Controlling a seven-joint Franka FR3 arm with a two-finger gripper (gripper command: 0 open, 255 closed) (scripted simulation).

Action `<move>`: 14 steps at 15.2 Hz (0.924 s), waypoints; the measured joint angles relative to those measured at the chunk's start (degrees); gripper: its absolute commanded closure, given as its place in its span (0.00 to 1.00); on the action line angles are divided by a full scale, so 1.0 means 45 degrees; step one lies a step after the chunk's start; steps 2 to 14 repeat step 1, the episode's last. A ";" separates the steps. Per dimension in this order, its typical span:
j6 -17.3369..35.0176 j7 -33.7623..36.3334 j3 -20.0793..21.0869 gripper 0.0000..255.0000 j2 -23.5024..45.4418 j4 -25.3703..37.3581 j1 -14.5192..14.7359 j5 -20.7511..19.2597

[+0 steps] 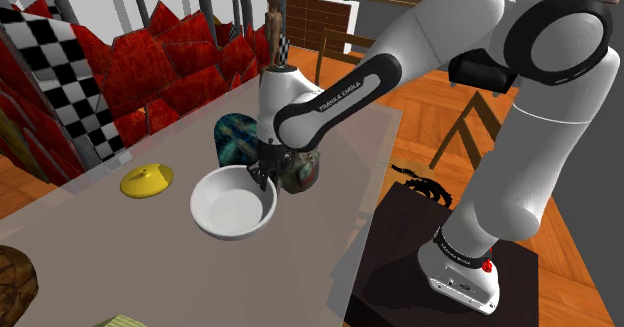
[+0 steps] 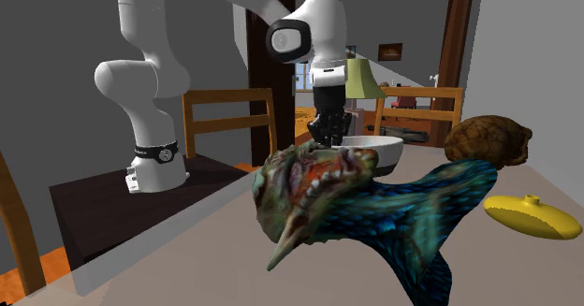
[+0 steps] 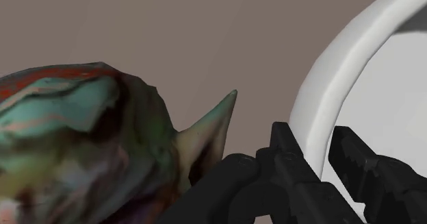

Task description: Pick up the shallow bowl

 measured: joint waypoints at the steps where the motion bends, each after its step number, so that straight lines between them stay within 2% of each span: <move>1: -0.0117 -0.0030 -0.0003 1.00 -0.0076 0.0040 -0.0018 0.0023; 14: -0.0117 -0.0030 -0.0003 1.00 -0.0076 0.0040 -0.0018 0.0023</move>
